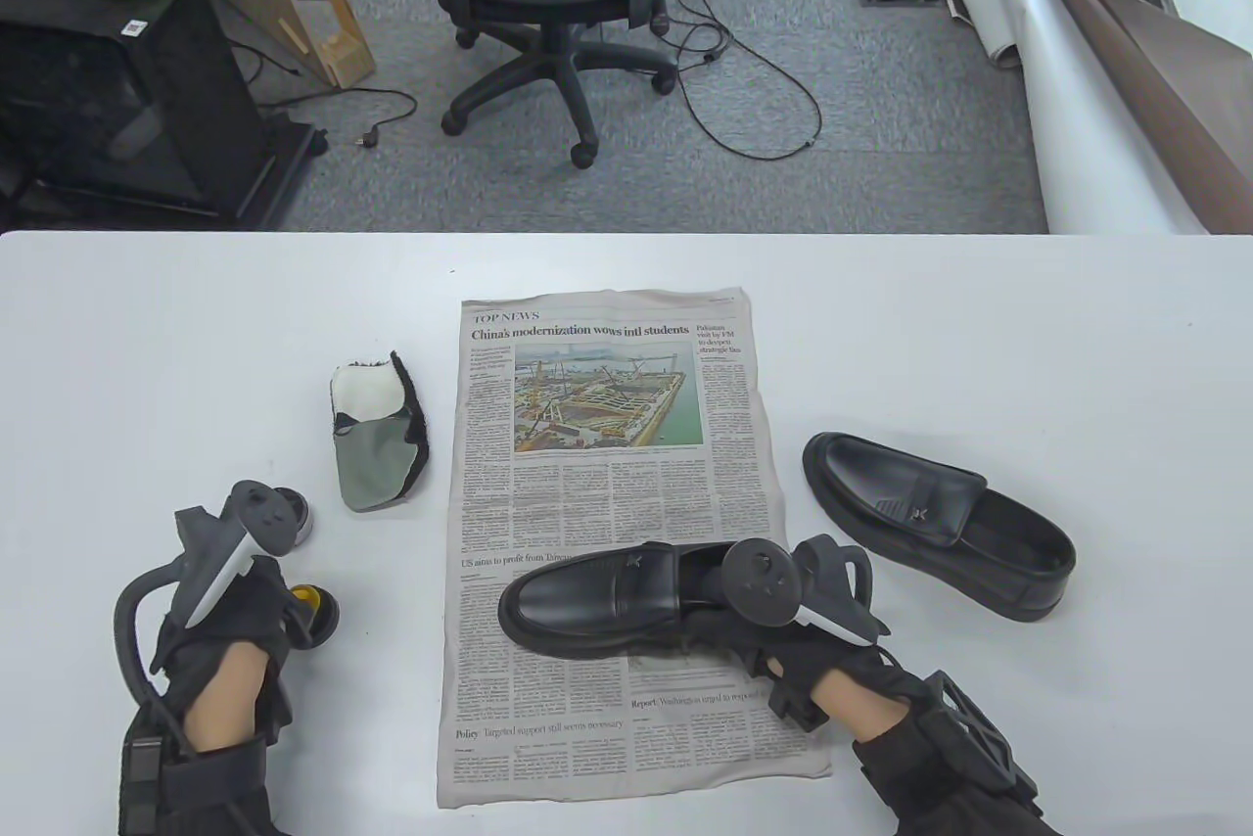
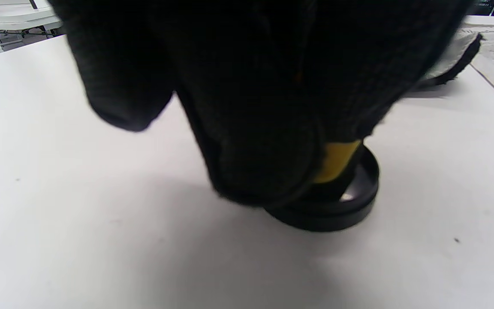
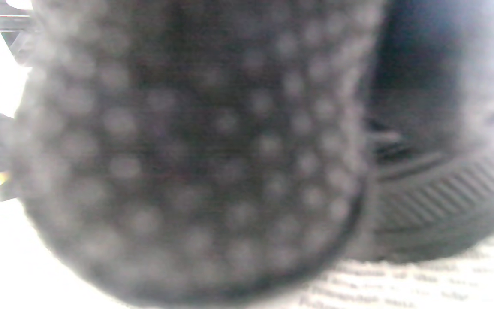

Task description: Dip and apply built-in sponge shoe polish on shoes

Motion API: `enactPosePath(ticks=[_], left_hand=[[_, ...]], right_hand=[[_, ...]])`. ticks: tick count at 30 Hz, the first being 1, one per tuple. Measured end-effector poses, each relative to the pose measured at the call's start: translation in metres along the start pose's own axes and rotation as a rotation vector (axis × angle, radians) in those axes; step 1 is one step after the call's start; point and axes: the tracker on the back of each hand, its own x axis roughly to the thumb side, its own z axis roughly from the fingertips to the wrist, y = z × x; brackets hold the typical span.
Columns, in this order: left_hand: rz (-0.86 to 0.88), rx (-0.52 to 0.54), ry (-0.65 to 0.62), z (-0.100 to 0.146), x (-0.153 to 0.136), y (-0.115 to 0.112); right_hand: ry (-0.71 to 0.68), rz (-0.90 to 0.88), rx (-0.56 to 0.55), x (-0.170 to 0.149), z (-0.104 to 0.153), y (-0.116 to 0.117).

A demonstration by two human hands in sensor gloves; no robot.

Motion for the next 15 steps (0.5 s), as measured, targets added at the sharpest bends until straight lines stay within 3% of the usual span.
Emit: enactPosePath(ticks=[11, 15], left_hand=[[-0.034, -0.002, 0.022, 0.002, 0.004, -0.002], [-0.061, 0.063, 0.037, 0.013, 0.005, 0.007]], right_hand=[[0.000, -0.001, -0.002, 0.000, 0.000, 0.000], [0.001, -0.001, -0.003, 0.000, 0.001, 0.000]])
